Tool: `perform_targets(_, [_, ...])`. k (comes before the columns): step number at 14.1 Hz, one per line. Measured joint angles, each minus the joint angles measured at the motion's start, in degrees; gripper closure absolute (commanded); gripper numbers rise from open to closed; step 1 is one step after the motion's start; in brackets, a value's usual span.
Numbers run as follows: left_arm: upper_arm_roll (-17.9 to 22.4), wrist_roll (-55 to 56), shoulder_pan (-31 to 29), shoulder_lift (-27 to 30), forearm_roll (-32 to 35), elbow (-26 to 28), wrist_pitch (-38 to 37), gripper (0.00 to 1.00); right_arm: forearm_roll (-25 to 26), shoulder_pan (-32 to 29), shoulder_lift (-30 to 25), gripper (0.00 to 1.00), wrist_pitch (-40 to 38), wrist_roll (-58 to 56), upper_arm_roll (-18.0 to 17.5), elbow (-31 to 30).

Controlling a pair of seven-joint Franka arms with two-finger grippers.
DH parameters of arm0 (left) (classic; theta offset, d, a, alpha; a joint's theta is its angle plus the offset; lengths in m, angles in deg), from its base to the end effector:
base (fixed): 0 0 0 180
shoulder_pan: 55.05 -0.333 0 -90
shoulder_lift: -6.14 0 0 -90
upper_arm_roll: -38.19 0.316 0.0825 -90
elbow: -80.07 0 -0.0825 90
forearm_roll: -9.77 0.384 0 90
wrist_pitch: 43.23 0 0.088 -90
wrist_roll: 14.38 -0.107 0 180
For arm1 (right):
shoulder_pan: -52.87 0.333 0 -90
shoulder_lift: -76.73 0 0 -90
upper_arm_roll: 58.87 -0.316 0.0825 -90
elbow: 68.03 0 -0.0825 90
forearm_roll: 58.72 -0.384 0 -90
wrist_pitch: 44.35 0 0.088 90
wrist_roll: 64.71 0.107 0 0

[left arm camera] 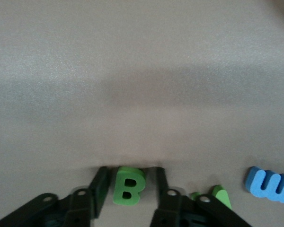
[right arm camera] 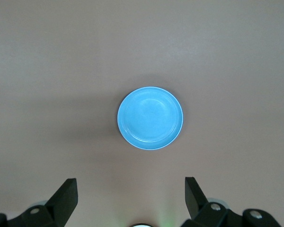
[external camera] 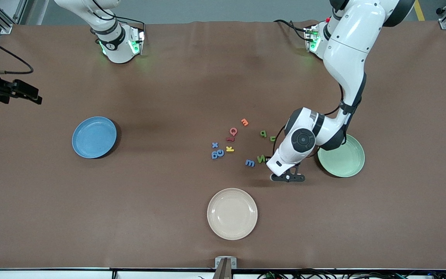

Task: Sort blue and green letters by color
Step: 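Carry the B to the green plate while the right gripper reaches letters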

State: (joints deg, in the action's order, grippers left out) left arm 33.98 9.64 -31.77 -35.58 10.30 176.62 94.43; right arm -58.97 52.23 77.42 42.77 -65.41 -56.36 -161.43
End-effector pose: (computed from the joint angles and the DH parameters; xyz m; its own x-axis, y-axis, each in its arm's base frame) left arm 0.6021 -0.3077 0.1755 0.9984 -0.0495 -0.0256 -0.0486 -0.9982 0.0353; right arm 0.5488 -0.0296 0.5860 0.9917 -0.0422 -0.1213 -0.0431 -0.9991 -0.0053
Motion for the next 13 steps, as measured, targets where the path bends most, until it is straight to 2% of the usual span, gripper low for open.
perform_targets(4, [0.08, 0.00, 0.02, 0.11, 0.13, 0.02, 0.00, 0.82, -0.01, 0.35, 6.39, 0.00, 1.07, 0.21, 0.06, 0.21])
perform_targets(9, [0.19, -0.15, -0.87, 1.75, 0.13, -0.08, -1.64, 0.83, -2.99, 6.26, 7.24, 0.00, 3.29, 12.57, -0.59, -0.44])
perform_targets(11, [0.19, -2.38, -2.75, 5.24, 0.13, 0.19, -6.16, 0.83, -3.84, 10.81, 7.44, 0.00, 7.79, 19.18, -0.74, -2.91])
perform_targets(13, [0.13, -6.31, -5.24, 9.97, 0.13, 2.87, -8.56, 0.83, -4.84, 16.63, 8.16, 0.00, 14.09, 26.20, -0.92, -6.50])
